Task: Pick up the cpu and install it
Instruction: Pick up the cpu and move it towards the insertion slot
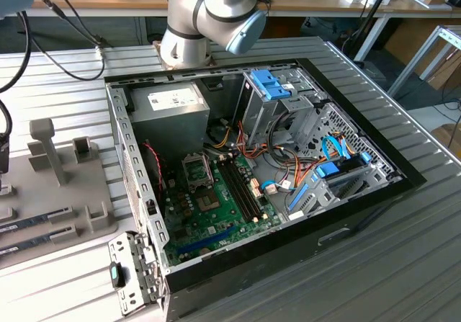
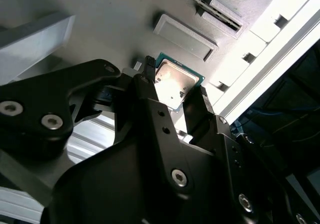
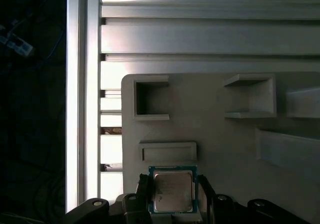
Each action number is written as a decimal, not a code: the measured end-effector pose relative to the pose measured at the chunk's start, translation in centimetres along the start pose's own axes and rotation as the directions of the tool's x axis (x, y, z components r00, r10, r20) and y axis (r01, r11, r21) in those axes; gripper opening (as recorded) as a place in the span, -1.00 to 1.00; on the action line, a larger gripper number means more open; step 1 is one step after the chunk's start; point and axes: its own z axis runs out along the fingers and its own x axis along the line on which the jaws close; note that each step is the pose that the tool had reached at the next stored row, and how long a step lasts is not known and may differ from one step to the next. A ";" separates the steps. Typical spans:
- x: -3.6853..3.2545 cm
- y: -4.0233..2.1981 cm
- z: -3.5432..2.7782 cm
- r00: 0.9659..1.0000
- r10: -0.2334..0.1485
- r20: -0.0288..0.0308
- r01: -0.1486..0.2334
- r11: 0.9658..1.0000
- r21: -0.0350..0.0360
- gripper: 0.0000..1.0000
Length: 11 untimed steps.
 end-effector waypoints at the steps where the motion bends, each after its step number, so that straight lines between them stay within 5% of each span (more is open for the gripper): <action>1: 0.00 0.00 -0.10 1.000 0.000 0.000 0.000 1.000 0.000 -0.05; 11: -0.02 0.02 -0.76 1.000 0.000 0.000 0.000 1.000 -0.003 -0.05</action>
